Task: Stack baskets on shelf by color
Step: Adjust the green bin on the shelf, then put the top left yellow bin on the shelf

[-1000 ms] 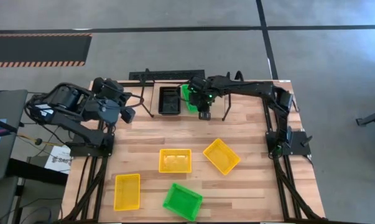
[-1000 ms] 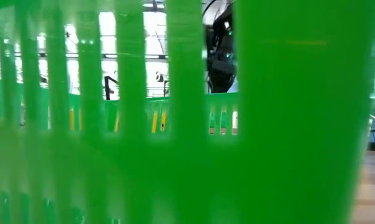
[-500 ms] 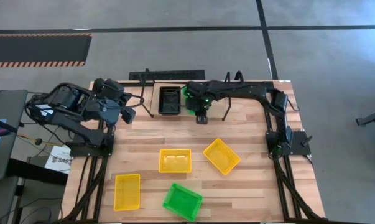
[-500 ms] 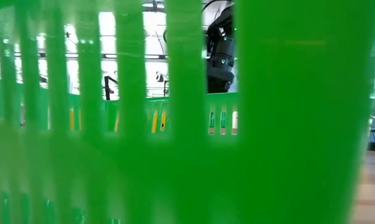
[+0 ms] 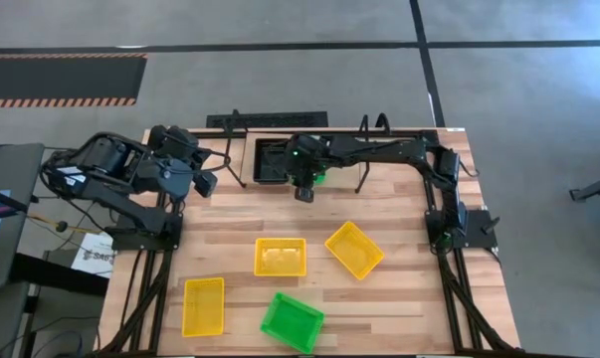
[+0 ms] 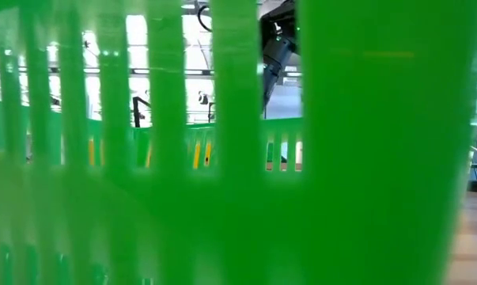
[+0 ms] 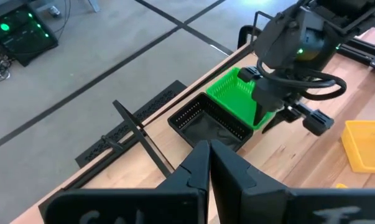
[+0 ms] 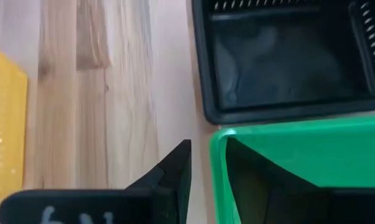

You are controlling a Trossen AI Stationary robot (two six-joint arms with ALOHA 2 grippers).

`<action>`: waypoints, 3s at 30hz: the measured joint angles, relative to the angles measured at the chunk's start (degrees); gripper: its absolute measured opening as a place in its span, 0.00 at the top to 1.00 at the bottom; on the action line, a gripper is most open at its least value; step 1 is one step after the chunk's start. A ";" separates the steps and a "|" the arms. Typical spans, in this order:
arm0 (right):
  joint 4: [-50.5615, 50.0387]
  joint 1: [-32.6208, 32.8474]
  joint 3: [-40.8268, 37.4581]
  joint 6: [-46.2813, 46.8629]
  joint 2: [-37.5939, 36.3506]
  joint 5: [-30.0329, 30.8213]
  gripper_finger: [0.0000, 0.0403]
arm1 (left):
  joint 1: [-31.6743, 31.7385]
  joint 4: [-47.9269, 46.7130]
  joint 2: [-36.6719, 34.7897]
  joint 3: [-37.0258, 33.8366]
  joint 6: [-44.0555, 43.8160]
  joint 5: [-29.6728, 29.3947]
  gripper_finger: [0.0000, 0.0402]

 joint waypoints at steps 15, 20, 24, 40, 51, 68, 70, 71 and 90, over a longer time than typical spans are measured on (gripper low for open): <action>-18.05 -1.77 13.38 -0.49 0.00 0.38 0.69 | 0.00 -0.02 0.00 0.00 1.41 2.51 1.00; -27.80 -1.78 23.88 -0.74 -0.03 0.32 0.70 | -0.02 -0.06 0.52 0.02 1.21 4.04 1.00; -40.16 -1.90 32.07 0.66 -0.04 1.72 0.80 | -0.07 -0.03 1.98 0.01 1.52 7.22 1.00; -54.90 15.22 36.83 25.73 -20.27 25.96 0.99 | -0.04 1.22 20.93 0.00 7.23 18.05 1.00; -54.88 39.57 36.85 44.07 -27.57 43.64 0.99 | 0.34 6.84 40.42 0.00 30.07 27.29 1.00; -54.90 51.57 36.81 40.54 -29.14 44.35 0.99 | 6.44 22.94 47.95 -0.02 28.40 35.59 0.94; -54.90 52.67 36.83 39.79 -30.14 44.32 0.99 | 6.52 23.48 47.93 -0.02 28.61 36.65 0.90; -54.89 53.24 36.83 39.78 -30.67 44.25 0.99 | 6.54 23.48 47.93 -0.02 28.53 37.54 0.88; -54.80 59.64 36.83 39.58 -37.24 44.16 0.99 | 6.49 23.68 48.80 0.07 37.27 44.50 0.68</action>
